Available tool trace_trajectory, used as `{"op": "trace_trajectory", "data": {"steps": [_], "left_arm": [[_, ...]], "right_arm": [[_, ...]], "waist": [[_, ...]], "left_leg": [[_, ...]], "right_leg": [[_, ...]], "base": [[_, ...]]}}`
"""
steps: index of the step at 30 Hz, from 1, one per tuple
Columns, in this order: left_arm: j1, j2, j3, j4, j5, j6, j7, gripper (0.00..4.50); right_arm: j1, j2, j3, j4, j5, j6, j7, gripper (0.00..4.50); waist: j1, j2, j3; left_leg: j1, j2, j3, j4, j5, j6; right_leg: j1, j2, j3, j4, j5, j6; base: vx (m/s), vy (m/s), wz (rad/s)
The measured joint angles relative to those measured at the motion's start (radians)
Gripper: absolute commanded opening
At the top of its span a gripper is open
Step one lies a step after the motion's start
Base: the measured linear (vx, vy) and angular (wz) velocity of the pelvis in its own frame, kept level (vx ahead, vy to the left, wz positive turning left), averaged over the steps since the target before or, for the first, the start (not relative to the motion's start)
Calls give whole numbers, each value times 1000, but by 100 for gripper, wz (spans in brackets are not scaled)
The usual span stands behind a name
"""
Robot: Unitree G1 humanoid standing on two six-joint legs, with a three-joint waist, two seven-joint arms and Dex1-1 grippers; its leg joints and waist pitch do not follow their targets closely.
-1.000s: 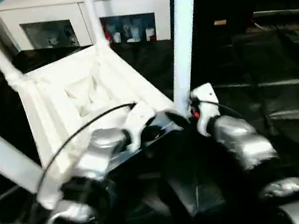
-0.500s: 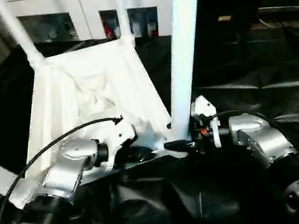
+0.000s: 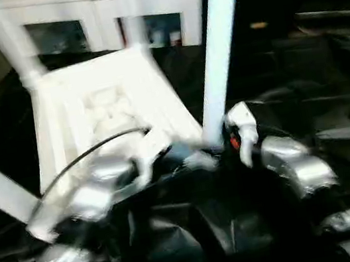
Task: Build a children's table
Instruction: Rotate leg to tighten
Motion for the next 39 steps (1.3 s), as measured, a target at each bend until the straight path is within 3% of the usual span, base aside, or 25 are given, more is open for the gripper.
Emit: {"op": "trace_trajectory", "data": {"steps": [3,7,8,14,20,27,39], "left_arm": [[-47,-62,6,76,18,2,89,0],[-63,-86,12,105,25,2,118,0],[-63,-86,12,105,28,-2,117,0],[-53,-58,12,92,31,-16,80,0],[-6,40,9,19,8,-44,-72,0],[56,146,-11,-84,-44,-60,-265,0],[89,174,-22,-134,-48,-48,-341,0]], "right_arm": [[-28,53,-44,36,-11,2,-171,270],[-42,72,-54,65,-21,-16,-229,270],[-43,75,-59,67,-21,-21,-228,326],[-42,71,-58,66,-21,-20,-151,376],[-2,-38,25,-4,-2,-16,152,376],[7,-141,103,-63,26,-5,447,376],[40,-159,133,-110,36,6,524,282]], "waist": [[1,3,-1],[3,5,-3],[4,5,-3],[0,3,-3],[-2,-1,-2],[9,-2,-2],[24,-2,-3]], "left_leg": [[2,0,0,-1,0,0],[4,0,0,-2,0,0],[4,0,0,-3,0,0],[4,0,-1,-4,0,0],[3,0,-1,-8,0,0],[-11,1,1,-7,1,3],[-12,1,0,0,0,0]], "right_leg": [[2,0,0,0,-1,1],[5,0,0,0,-1,1],[5,0,-1,0,-1,2],[4,0,-1,0,-1,2],[2,1,-2,-1,-2,2],[-9,1,-7,-1,-4,-1],[-6,0,-6,1,-2,-2]], "base": [[0,0,0],[0,0,0],[0,0,0],[0,0,0],[0,0,0],[0,0,0],[0,0,0]]}}
